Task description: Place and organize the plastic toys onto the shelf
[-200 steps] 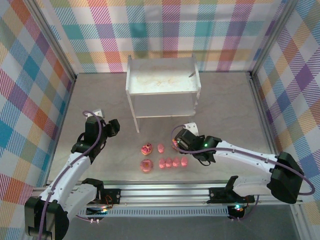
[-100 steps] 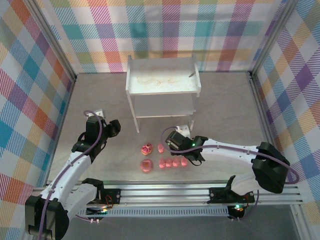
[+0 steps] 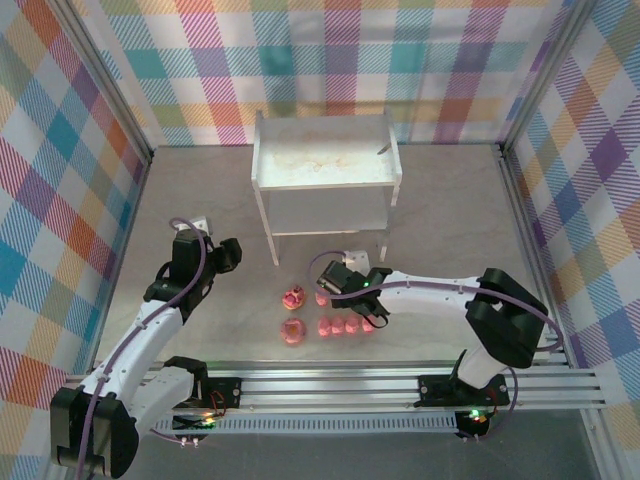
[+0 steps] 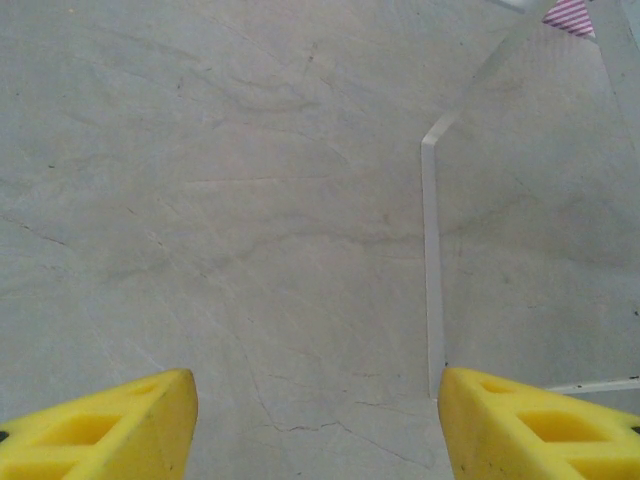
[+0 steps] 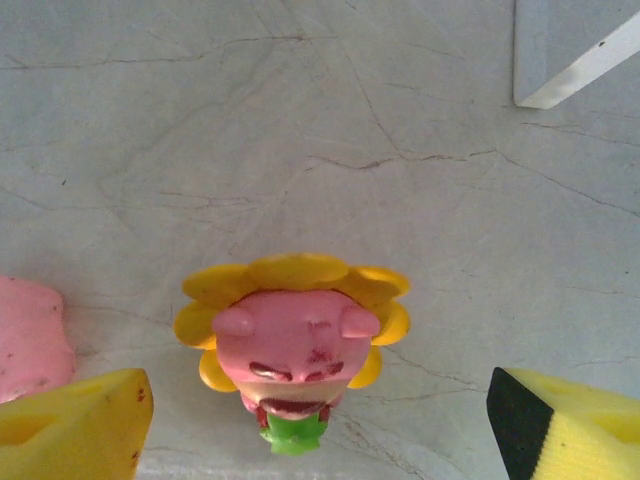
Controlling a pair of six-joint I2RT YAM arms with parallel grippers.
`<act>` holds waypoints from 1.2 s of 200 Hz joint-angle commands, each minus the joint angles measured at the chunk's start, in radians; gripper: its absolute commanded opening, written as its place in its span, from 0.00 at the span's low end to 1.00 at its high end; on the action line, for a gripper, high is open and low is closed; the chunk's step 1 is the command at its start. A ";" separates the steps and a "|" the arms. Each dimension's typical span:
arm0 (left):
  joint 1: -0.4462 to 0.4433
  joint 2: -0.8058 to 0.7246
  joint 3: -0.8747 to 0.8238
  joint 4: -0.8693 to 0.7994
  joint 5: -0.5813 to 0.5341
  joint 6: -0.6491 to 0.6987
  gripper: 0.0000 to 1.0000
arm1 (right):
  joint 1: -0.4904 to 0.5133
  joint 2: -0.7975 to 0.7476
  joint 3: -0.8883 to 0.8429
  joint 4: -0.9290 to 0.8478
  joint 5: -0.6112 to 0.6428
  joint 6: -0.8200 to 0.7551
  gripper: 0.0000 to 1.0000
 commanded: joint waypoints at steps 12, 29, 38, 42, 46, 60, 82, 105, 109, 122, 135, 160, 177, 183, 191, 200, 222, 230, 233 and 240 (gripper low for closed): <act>-0.010 0.010 0.021 -0.012 0.005 0.025 0.65 | 0.002 0.020 0.024 -0.012 0.037 0.040 0.88; -0.010 0.015 0.020 -0.008 0.007 0.027 0.65 | -0.004 0.032 0.020 -0.009 0.034 0.048 0.88; -0.010 0.018 0.020 -0.006 0.007 0.027 0.65 | -0.011 0.034 0.015 -0.002 0.027 0.051 0.88; -0.010 0.019 0.019 -0.006 0.007 0.027 0.65 | -0.015 0.036 0.012 0.005 0.023 0.051 0.88; -0.010 0.020 0.018 -0.004 0.007 0.028 0.65 | -0.017 0.036 0.008 0.011 0.017 0.050 0.88; -0.011 0.024 0.018 -0.004 0.007 0.029 0.65 | -0.027 0.031 -0.005 0.031 0.000 0.048 0.87; -0.011 0.029 0.017 0.000 0.006 0.029 0.65 | -0.035 0.022 -0.017 0.042 -0.007 0.049 0.86; -0.011 0.034 0.016 0.003 0.005 0.031 0.65 | -0.042 0.020 -0.025 0.058 -0.019 0.043 0.85; -0.010 0.035 0.015 0.003 0.005 0.032 0.65 | -0.043 0.022 -0.025 0.060 -0.024 0.042 0.85; -0.010 0.040 0.015 0.006 0.005 0.033 0.65 | -0.046 0.028 -0.025 0.065 -0.034 0.038 0.84; -0.010 0.042 0.015 0.006 0.005 0.032 0.65 | -0.048 0.031 -0.027 0.074 -0.040 0.033 0.83; -0.011 0.049 0.015 0.011 0.005 0.033 0.65 | -0.048 0.034 -0.028 0.092 -0.054 0.018 0.80; -0.011 0.055 0.017 0.014 0.005 0.032 0.65 | -0.049 0.039 -0.028 0.105 -0.062 0.007 0.80; -0.010 0.057 0.017 0.015 0.005 0.033 0.65 | -0.048 0.040 -0.028 0.109 -0.064 0.004 0.79; -0.010 0.061 0.016 0.017 0.006 0.032 0.65 | -0.048 0.043 -0.028 0.113 -0.070 0.000 0.78; -0.010 0.065 0.016 0.019 0.007 0.032 0.64 | -0.048 0.045 -0.027 0.115 -0.071 -0.001 0.77; -0.010 0.071 0.018 0.020 0.007 0.033 0.64 | -0.048 0.044 -0.028 0.112 -0.071 0.004 0.76; -0.010 0.072 0.018 0.020 0.007 0.033 0.64 | -0.049 0.044 -0.029 0.112 -0.070 0.006 0.76; -0.010 0.072 0.018 0.020 0.007 0.033 0.64 | -0.050 0.044 -0.029 0.111 -0.070 0.007 0.76; -0.010 0.074 0.018 0.020 0.007 0.033 0.64 | -0.050 0.044 -0.030 0.106 -0.068 0.012 0.75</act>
